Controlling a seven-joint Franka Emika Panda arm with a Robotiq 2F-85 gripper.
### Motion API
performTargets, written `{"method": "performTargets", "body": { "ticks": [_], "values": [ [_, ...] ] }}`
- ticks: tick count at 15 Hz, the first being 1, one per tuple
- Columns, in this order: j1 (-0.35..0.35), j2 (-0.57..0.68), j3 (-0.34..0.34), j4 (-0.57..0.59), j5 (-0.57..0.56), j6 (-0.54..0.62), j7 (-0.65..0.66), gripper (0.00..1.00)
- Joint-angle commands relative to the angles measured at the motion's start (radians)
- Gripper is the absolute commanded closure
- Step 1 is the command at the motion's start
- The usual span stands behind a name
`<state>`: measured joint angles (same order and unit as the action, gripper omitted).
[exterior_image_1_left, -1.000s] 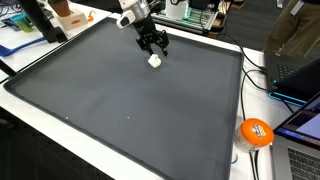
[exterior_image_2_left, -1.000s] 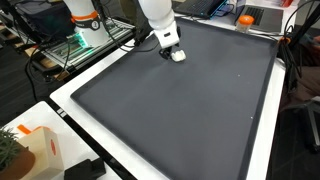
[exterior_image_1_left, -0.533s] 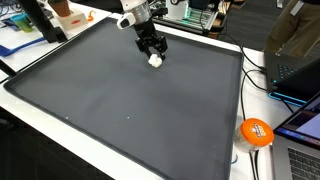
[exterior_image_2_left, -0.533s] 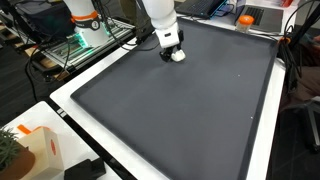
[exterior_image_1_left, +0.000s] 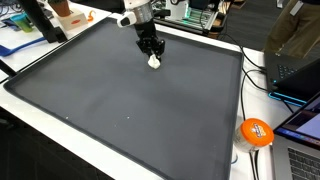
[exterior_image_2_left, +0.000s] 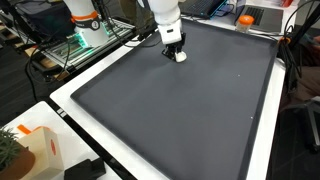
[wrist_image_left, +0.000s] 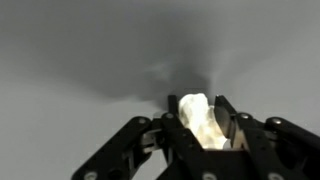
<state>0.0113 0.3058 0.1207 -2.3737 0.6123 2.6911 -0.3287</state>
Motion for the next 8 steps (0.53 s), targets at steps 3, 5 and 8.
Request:
{"method": "performTargets", "body": {
  "ticks": [3,5,8],
  "values": [
    [-0.001,0.003,0.005,-0.012,-0.094,0.05,0.11,0.95],
    [-0.016,-0.019,0.001,-0.017,-0.111,0.057,0.129,0.98],
    [-0.048,-0.056,-0.009,-0.022,-0.111,0.092,0.146,0.96]
  ]
}}
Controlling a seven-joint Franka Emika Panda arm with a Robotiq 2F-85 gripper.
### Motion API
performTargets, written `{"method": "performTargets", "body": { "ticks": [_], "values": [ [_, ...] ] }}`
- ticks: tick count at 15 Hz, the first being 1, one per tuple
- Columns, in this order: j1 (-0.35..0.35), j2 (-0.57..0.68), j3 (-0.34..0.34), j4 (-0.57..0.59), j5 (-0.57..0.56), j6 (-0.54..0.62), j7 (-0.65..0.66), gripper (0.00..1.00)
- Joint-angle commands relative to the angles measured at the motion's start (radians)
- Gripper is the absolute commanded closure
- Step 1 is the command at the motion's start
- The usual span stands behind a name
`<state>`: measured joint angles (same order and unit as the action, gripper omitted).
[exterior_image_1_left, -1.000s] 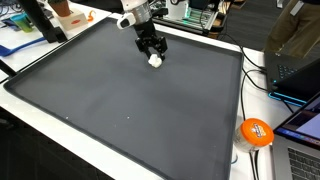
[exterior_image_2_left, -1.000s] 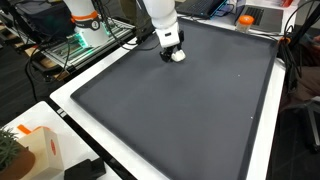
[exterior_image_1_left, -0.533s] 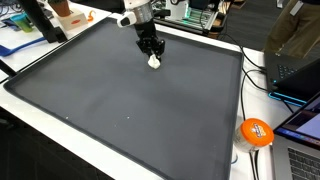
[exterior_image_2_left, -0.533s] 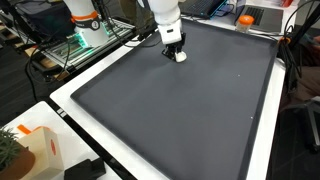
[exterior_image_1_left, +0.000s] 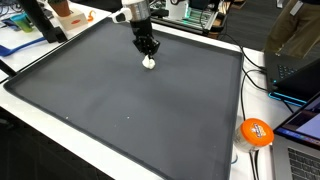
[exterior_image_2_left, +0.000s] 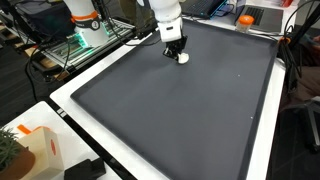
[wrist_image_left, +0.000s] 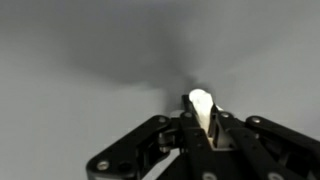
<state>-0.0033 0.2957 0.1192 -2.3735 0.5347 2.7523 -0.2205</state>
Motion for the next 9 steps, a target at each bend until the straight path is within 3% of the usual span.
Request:
{"method": "performTargets", "body": {
  "ticks": [1,9],
  "values": [
    [-0.032,-0.049,-0.019,-0.02,-0.056,0.044,0.052,0.98],
    [0.039,0.015,-0.098,0.029,-0.358,0.048,0.255,0.99]
  ]
}}
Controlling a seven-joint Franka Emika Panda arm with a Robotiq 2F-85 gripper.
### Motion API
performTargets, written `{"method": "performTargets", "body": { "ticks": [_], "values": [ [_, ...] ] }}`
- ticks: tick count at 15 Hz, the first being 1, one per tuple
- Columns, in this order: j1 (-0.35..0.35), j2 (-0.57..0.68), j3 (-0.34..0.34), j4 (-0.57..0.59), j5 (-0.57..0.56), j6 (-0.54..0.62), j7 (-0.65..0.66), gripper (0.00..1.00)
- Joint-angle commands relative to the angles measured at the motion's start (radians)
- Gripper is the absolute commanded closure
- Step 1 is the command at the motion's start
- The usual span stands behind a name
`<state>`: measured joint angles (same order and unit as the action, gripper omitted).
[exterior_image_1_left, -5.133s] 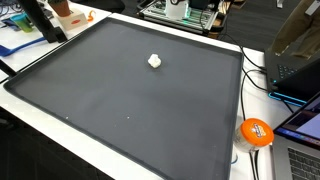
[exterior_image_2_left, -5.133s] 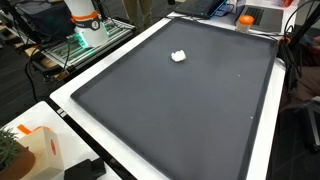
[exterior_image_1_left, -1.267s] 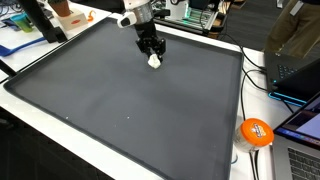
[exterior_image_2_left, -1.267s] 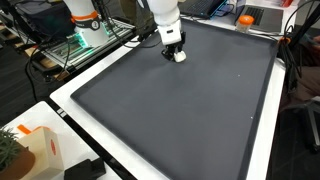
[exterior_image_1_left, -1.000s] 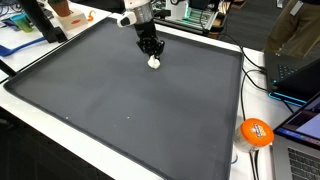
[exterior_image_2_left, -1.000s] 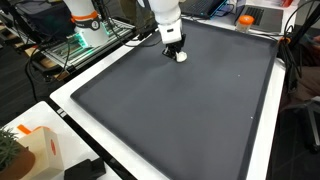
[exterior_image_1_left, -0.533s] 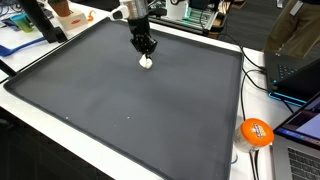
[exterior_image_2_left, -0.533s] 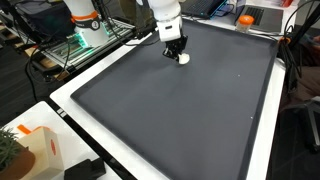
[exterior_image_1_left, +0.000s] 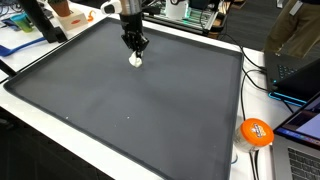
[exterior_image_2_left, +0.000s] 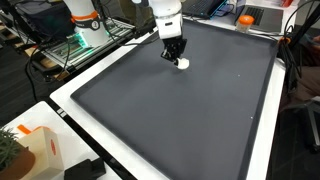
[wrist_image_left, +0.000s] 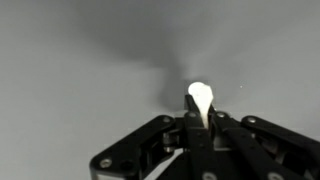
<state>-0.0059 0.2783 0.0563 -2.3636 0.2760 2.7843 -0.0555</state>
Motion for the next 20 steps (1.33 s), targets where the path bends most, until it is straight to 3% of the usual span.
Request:
{"method": "performTargets", "body": {
  "ticks": [1,6,8,9,10,14,19,20],
  "values": [
    [0.059,0.041,-0.05,0.027,-0.142,0.018,0.126,0.99],
    [0.149,0.092,-0.16,0.089,-0.367,-0.011,0.295,0.99],
    [0.163,0.115,-0.17,0.109,-0.397,-0.024,0.318,0.98],
    [0.169,0.126,-0.172,0.119,-0.405,-0.034,0.324,0.69],
    [0.175,0.135,-0.176,0.126,-0.413,-0.041,0.33,0.68],
    [0.17,0.133,-0.176,0.14,-0.421,-0.114,0.314,0.4],
    [0.008,0.094,-0.023,0.147,-0.196,-0.225,0.073,0.02],
    [-0.024,0.101,0.006,0.157,-0.136,-0.25,0.017,0.0]
  ]
}}
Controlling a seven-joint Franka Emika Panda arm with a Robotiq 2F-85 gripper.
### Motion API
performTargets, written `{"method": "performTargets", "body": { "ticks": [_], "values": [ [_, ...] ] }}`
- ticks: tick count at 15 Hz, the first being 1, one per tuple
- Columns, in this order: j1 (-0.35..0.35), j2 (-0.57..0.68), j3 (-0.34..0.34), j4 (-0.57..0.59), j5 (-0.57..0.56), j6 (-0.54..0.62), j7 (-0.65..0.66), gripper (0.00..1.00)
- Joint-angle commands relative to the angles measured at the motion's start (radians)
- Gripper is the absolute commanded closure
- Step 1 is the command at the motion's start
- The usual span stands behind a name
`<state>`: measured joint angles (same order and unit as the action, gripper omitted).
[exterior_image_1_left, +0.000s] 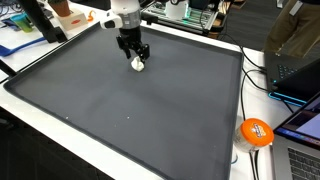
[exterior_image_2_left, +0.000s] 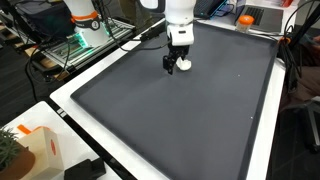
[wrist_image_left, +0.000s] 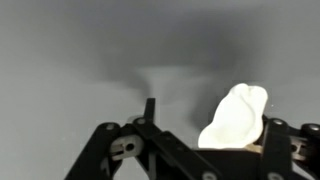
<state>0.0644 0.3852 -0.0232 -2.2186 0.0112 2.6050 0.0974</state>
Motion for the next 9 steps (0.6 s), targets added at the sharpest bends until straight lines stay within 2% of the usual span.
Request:
{"method": "performTargets", "body": {
  "ticks": [1,2,3,9],
  "values": [
    [-0.113,0.002,0.101,0.021,0.17,-0.089,-0.169,0.0],
    [-0.126,0.009,0.108,0.029,0.202,-0.107,-0.191,0.0],
    [-0.118,0.012,0.088,0.028,0.189,-0.102,-0.169,0.0],
    [-0.06,-0.074,-0.021,-0.024,0.019,0.009,-0.047,0.0]
  ]
}}
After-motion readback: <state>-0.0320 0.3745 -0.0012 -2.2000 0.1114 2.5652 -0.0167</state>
